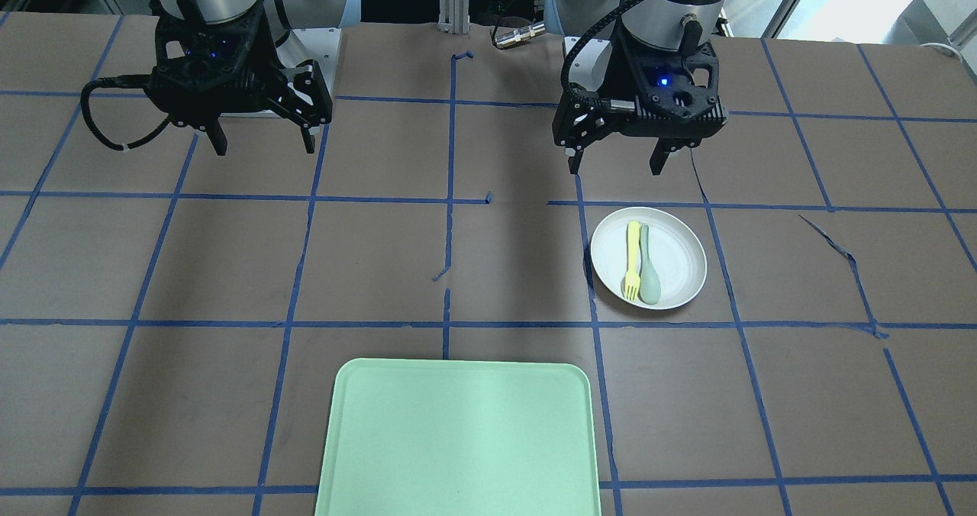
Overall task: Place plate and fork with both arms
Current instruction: 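Move the left gripper down toward the rim of the white plate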
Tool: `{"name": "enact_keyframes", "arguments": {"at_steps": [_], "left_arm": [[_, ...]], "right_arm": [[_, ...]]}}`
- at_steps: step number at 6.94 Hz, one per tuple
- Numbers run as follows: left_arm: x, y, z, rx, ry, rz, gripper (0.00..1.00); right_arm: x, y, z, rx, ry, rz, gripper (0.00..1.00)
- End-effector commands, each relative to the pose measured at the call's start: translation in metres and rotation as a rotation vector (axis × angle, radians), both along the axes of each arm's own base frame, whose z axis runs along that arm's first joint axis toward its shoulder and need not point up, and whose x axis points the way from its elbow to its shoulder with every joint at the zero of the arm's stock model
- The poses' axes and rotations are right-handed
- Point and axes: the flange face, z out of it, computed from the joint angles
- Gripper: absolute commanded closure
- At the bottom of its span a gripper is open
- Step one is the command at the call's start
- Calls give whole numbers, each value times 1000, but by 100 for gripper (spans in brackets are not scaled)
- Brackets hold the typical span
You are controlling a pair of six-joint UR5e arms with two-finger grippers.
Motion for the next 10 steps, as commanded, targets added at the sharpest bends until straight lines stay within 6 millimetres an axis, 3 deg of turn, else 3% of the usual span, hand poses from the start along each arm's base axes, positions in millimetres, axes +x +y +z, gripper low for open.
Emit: {"name": "enact_keyframes", "arguments": {"at_steps": [1, 3, 5, 7, 9, 10], "left_arm": [[1, 0, 0, 1, 0, 1, 0], [0, -1, -2, 6, -1, -5, 0], [15, -5, -16, 23, -1, 13, 0], [103, -13, -81, 67, -7, 29, 2], [181, -1, -185, 19, -9, 28, 2], [207, 15, -229, 52, 33, 26, 4]], "right_arm": [[0, 0, 0, -3, -4, -2, 0], [0, 0, 0, -3, -4, -3, 0], [0, 0, 0, -3, -4, -3, 0], [0, 0, 0, -1, -4, -5, 0], [0, 0, 0, -2, -4, -8, 0], [0, 0, -1, 0, -4, -8, 0]]}}
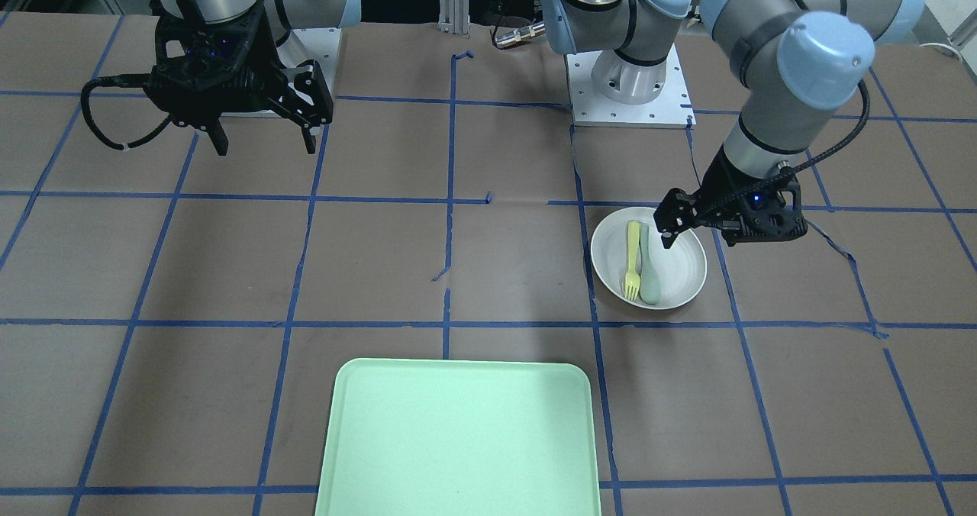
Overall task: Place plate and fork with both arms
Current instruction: 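Move the left gripper down toward the rim of the white plate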
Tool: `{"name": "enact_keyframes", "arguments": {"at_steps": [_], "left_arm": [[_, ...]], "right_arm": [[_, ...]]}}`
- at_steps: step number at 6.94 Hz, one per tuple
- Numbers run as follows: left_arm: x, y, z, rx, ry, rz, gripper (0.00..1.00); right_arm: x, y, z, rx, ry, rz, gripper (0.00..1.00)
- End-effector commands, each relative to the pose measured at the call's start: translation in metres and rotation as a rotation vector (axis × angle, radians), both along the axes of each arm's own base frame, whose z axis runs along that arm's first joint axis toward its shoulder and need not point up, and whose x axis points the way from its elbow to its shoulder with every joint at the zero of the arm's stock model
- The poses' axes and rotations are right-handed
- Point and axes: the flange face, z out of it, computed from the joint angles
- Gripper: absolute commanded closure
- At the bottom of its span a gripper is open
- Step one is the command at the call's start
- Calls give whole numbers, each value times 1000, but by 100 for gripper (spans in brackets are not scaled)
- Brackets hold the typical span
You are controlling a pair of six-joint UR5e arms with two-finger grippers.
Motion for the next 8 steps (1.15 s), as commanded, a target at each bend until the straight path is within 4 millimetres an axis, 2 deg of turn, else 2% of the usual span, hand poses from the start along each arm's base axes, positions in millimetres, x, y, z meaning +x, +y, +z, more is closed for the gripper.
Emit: {"name": "enact_keyframes", "arguments": {"at_steps": [1, 4, 5, 6, 7, 8], "left_arm": [[52, 30, -83, 39, 74, 22, 14], [62, 44, -148, 57, 7, 14, 17], [63, 42, -155, 67, 12, 9, 18], [65, 38, -154, 64, 8, 6, 51], [66, 35, -149, 59, -1, 8, 89], [68, 36, -147, 66, -21, 8, 100]], "right_arm": [[0, 0, -2, 4, 0, 0, 0], [0, 0, -1, 3, 0, 0, 0], [0, 0, -2, 4, 0, 0, 0], [1, 1, -3, 6, 1, 1, 0], [1, 1, -3, 6, 0, 0, 0], [1, 1, -4, 7, 1, 0, 0]]}}
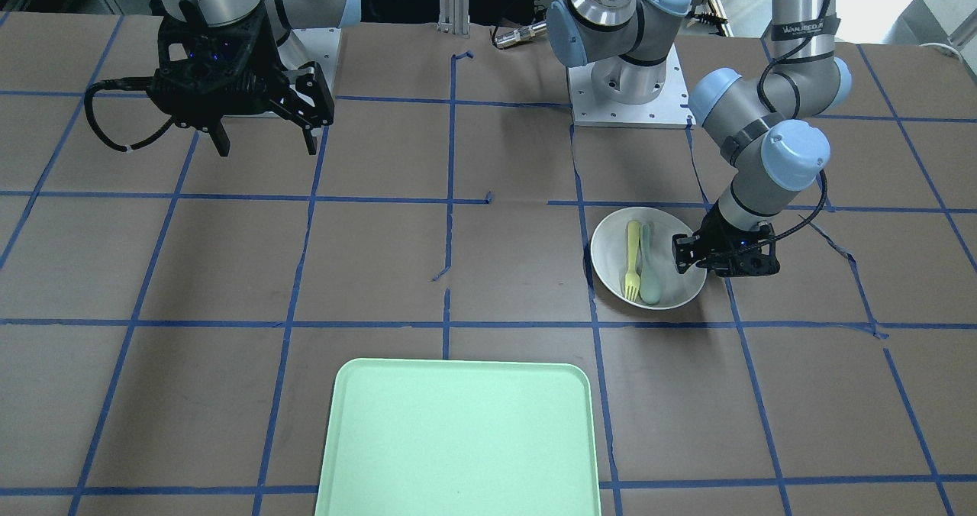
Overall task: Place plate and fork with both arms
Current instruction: 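Grasp the white plate rim with the left gripper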
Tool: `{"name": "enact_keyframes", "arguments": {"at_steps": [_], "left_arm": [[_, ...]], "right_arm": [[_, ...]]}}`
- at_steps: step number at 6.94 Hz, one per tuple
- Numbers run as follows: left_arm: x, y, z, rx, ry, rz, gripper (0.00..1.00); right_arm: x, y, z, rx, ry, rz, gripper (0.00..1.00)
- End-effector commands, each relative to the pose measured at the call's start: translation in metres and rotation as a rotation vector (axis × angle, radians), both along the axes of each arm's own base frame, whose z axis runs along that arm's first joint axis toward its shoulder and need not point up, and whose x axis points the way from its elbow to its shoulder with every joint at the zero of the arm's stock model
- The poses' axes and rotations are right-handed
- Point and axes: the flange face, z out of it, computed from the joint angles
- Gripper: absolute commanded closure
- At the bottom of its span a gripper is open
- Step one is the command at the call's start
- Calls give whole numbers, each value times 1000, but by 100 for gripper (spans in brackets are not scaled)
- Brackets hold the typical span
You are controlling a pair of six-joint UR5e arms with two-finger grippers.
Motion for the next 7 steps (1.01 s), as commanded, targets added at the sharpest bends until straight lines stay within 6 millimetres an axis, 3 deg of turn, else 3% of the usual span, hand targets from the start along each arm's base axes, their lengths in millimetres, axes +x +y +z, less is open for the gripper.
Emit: {"name": "enact_keyframes", "arguments": {"at_steps": [1, 4, 6, 7], "left_arm": [[3, 2, 4, 28, -25, -2, 100], [0, -22, 25, 55, 10, -22, 100], [-5, -63, 58, 37, 186, -13, 100], [-18, -85, 77, -2, 262, -28, 100]], "right_arm": [[0, 0, -1, 1, 0, 0, 0], [0, 0, 1, -2, 0, 1, 0], [0, -1, 0, 0, 0, 1, 0], [0, -1, 2, -4, -1, 9, 0]]}}
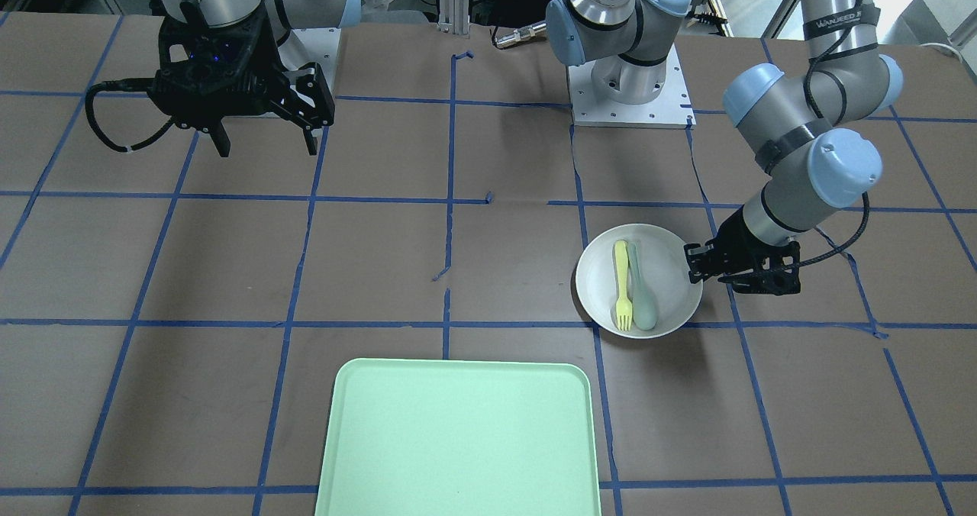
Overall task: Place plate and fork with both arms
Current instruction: 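Carry the plate with the left gripper and lower it onto the green tray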
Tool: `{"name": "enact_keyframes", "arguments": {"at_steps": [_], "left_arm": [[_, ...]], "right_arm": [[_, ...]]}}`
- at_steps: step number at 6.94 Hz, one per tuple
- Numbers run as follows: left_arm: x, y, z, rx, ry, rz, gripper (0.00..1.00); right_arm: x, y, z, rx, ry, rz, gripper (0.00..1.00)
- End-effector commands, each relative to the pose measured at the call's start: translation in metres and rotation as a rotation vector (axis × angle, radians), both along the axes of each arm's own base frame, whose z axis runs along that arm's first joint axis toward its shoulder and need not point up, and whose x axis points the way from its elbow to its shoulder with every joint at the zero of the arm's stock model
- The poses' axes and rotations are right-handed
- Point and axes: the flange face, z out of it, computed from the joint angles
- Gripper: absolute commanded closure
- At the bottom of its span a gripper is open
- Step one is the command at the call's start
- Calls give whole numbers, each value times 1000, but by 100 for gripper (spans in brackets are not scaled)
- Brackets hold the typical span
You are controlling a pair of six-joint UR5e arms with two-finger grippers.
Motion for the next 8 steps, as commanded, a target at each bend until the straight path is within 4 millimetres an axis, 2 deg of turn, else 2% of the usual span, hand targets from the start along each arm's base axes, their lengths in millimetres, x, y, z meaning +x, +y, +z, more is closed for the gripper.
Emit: {"name": "enact_keyframes", "arguments": {"at_steps": [1, 3, 5, 6, 7, 8], "left_arm": [[-40, -53, 22, -42, 118, -40, 100], [-115, -142, 25, -83, 182, -37, 100], [-165, -225, 9, -127, 268, -30, 100], [-203, -246, -19, -122, 276, -81, 100], [-227, -253, -37, -122, 276, -94, 100], [-233, -252, -49, -119, 275, -107, 100]], "right_arm": [[-1, 0, 1, -4, 0, 1, 0], [0, 0, 1, -2, 0, 1, 0], [0, 0, 0, 1, 0, -1, 0], [0, 1, -2, 2, 0, -2, 0], [0, 0, -1, 2, 1, -1, 0], [0, 1, -2, 4, 1, -1, 0]]}}
